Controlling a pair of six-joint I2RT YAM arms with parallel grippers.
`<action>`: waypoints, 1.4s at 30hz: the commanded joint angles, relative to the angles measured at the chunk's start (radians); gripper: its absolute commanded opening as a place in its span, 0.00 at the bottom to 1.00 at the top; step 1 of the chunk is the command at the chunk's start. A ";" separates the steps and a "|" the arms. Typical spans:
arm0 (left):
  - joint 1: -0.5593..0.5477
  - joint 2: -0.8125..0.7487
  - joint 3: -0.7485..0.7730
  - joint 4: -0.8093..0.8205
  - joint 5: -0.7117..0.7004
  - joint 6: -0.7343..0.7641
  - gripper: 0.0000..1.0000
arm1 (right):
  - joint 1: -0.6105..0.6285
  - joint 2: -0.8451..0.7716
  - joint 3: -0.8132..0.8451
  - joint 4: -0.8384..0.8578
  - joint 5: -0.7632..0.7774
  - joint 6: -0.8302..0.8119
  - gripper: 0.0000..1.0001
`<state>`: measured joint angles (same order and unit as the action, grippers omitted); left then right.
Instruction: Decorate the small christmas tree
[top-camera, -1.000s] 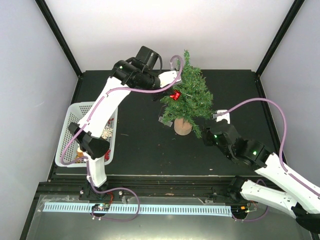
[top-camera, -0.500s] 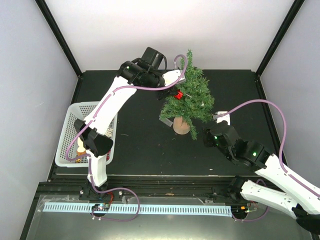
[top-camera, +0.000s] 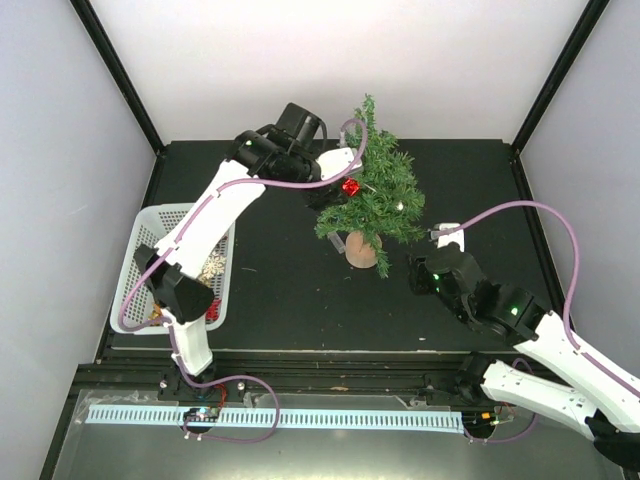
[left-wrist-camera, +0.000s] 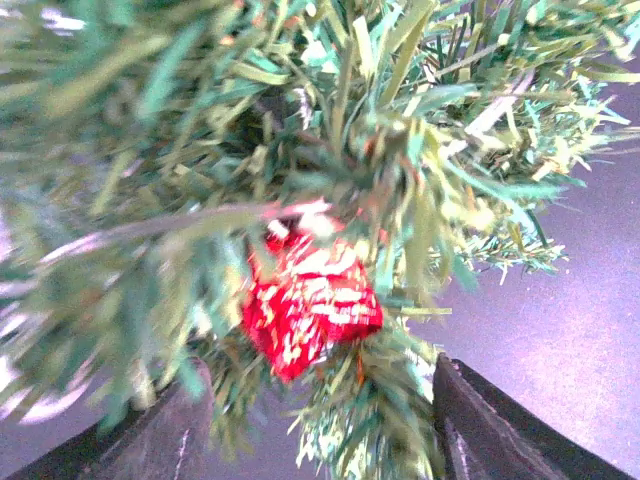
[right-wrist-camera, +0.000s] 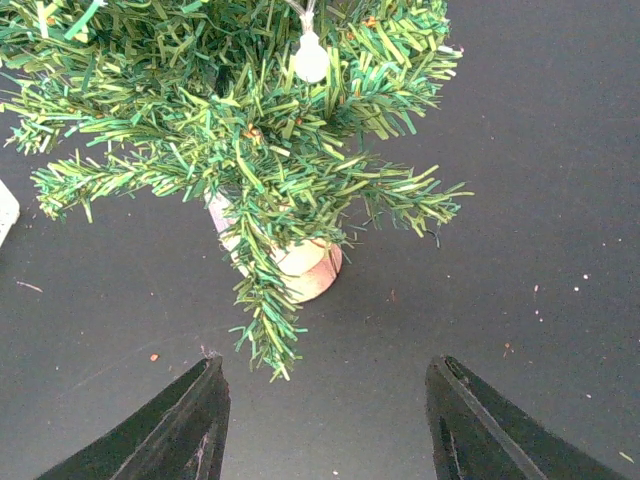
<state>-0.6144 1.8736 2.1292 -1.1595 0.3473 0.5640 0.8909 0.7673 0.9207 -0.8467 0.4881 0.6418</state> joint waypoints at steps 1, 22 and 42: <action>0.023 -0.105 -0.006 0.026 -0.046 -0.012 0.63 | -0.004 -0.015 0.026 -0.018 0.004 0.025 0.55; 0.669 -0.705 -0.863 0.364 -0.390 -0.013 0.70 | -0.005 0.077 0.093 -0.089 -0.004 -0.009 0.55; 1.073 -0.503 -1.254 0.616 -0.254 0.086 0.66 | -0.004 0.235 0.183 -0.188 -0.125 0.051 0.55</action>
<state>0.4393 1.3144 0.9058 -0.6220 0.0448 0.6277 0.8902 1.0012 1.0817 -1.0122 0.3962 0.6605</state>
